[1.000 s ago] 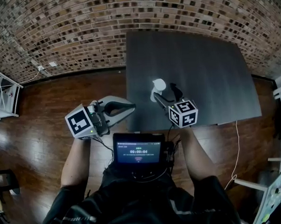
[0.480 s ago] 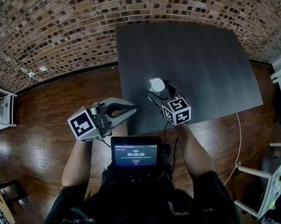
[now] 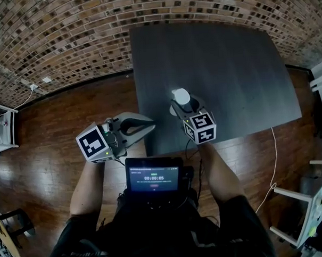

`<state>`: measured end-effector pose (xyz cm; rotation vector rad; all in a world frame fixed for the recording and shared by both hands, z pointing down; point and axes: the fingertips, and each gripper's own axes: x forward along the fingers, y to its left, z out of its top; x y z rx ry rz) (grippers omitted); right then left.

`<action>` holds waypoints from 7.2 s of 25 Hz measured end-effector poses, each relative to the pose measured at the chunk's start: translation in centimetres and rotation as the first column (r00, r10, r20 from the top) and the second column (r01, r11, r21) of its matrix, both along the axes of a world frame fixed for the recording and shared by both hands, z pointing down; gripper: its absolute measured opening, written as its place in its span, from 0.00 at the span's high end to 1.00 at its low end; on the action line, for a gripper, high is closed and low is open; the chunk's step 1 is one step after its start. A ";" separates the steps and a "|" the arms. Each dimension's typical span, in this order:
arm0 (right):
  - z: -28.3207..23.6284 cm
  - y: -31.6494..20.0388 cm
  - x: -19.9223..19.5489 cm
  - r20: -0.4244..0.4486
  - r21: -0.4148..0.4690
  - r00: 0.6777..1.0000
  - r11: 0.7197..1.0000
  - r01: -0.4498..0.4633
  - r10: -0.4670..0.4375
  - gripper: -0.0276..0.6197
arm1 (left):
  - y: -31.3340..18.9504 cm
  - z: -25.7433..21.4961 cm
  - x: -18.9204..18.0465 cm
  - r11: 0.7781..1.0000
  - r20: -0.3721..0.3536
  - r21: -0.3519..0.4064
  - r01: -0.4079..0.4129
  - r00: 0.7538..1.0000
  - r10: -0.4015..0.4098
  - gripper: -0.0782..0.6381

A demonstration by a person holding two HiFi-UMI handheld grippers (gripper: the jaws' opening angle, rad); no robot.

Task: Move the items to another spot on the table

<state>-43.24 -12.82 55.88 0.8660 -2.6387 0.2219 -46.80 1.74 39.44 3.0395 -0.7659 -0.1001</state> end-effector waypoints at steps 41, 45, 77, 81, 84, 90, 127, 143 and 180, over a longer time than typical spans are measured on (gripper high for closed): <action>-15.3 -0.6 50.5 0.145 0.104 0.861 0.858 -0.504 0.488 0.62 | -0.6 -7.9 41.3 0.882 0.003 0.115 -0.458 0.888 0.460 0.90; -15.7 -1.3 55.8 0.151 0.101 0.862 0.860 -0.500 0.483 0.62 | -0.7 -8.0 46.7 0.879 0.015 0.113 -0.463 0.886 0.464 0.90; -9.9 -25.2 73.7 0.116 0.022 0.864 0.869 -0.495 0.490 0.62 | -26.0 -4.9 64.9 0.873 0.005 0.054 -0.484 0.875 0.485 0.90; -7.6 -27.7 74.5 0.105 0.018 0.894 0.898 -0.439 0.435 0.62 | -28.5 -4.1 66.7 0.902 -0.013 0.035 -0.430 0.902 0.431 0.90; -5.7 -29.2 74.8 0.095 0.012 0.914 0.918 -0.397 0.394 0.62 | -29.9 -3.5 67.9 0.917 0.005 0.035 -0.398 0.917 0.398 0.90; -2.9 -30.4 74.1 0.082 0.047 0.953 0.954 -0.295 0.290 0.62 | -32.1 -1.7 69.3 0.945 0.009 0.008 -0.326 0.945 0.326 0.90; -9.1 -27.6 77.5 0.155 0.120 0.976 0.978 -0.172 0.153 0.52 | -32.1 -5.2 72.1 0.973 0.014 0.071 -0.221 0.975 0.221 0.90; -14.6 -22.3 77.3 0.186 0.075 0.956 0.967 -0.243 0.226 0.86 | -28.2 -7.5 70.0 0.964 0.002 0.108 -0.243 0.970 0.244 0.90; -16.4 -19.9 77.0 0.172 0.081 0.945 0.952 -0.295 0.278 0.95 | -25.7 -6.9 68.5 0.961 -0.009 0.097 -0.259 0.965 0.261 0.90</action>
